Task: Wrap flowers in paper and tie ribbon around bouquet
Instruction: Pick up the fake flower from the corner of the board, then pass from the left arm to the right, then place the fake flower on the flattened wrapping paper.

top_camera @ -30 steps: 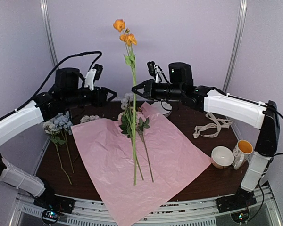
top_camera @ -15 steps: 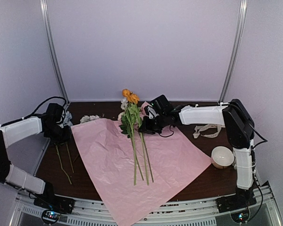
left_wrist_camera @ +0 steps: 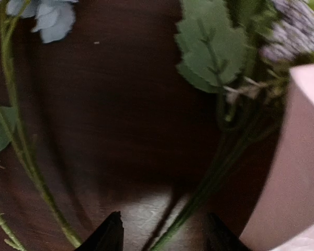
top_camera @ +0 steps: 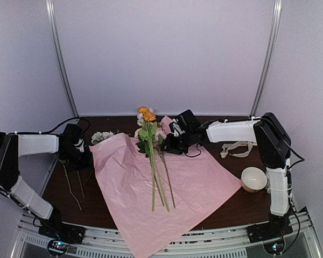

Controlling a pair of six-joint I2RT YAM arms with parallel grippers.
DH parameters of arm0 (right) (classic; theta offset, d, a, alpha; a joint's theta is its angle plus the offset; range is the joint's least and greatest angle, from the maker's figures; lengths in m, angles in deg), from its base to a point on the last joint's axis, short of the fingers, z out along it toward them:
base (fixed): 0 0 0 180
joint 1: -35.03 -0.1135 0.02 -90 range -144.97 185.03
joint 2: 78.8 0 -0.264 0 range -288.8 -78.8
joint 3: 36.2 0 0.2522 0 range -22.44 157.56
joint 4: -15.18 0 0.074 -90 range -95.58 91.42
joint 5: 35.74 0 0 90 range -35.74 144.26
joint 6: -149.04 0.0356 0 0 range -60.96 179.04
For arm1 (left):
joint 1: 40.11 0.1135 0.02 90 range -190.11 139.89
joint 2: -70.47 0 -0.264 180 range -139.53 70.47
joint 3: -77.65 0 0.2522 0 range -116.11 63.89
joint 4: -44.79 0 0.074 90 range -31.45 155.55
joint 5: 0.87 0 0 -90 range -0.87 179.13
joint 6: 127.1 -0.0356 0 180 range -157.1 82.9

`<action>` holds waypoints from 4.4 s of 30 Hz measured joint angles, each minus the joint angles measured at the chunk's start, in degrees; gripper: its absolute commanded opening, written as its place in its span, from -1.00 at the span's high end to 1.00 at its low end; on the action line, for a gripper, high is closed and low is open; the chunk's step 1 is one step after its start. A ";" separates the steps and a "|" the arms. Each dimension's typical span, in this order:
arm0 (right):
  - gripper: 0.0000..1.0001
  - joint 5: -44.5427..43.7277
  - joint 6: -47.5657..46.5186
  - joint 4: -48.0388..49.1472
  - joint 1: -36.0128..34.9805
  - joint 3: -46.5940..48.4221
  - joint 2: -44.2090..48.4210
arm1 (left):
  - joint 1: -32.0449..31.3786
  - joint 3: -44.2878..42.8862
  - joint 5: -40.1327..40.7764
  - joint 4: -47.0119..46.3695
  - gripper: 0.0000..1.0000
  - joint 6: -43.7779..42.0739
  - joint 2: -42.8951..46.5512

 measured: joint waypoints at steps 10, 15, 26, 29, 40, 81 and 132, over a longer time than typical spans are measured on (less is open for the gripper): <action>0.44 2.12 -0.04 1.88 0.48 -2.62 3.02 | -5.60 -1.46 0.15 0.74 -0.10 -5.05 -5.05; 0.44 3.04 -0.20 2.64 0.61 -3.06 3.72 | -6.40 -5.62 3.26 3.04 0.59 -6.03 -9.09; 0.44 3.80 -0.26 3.10 1.84 -5.49 5.46 | -5.73 -7.85 11.74 8.68 1.00 -5.53 -5.81; 0.44 3.80 -0.48 3.13 1.88 -5.55 6.34 | -4.04 -8.13 12.92 9.75 1.00 -5.46 -3.58; 0.44 3.82 -1.55 3.89 2.27 -6.34 8.11 | -0.92 -8.13 15.34 11.52 1.00 -4.74 2.25; 0.14 14.91 -1.11 35.76 -5.77 -6.49 20.70 | -30.58 -14.23 -22.23 -36.00 1.00 -5.51 8.68; 0.95 6.95 -1.84 10.95 -1.07 -7.21 3.23 | -14.16 -18.80 5.55 0.46 -0.36 -0.63 3.34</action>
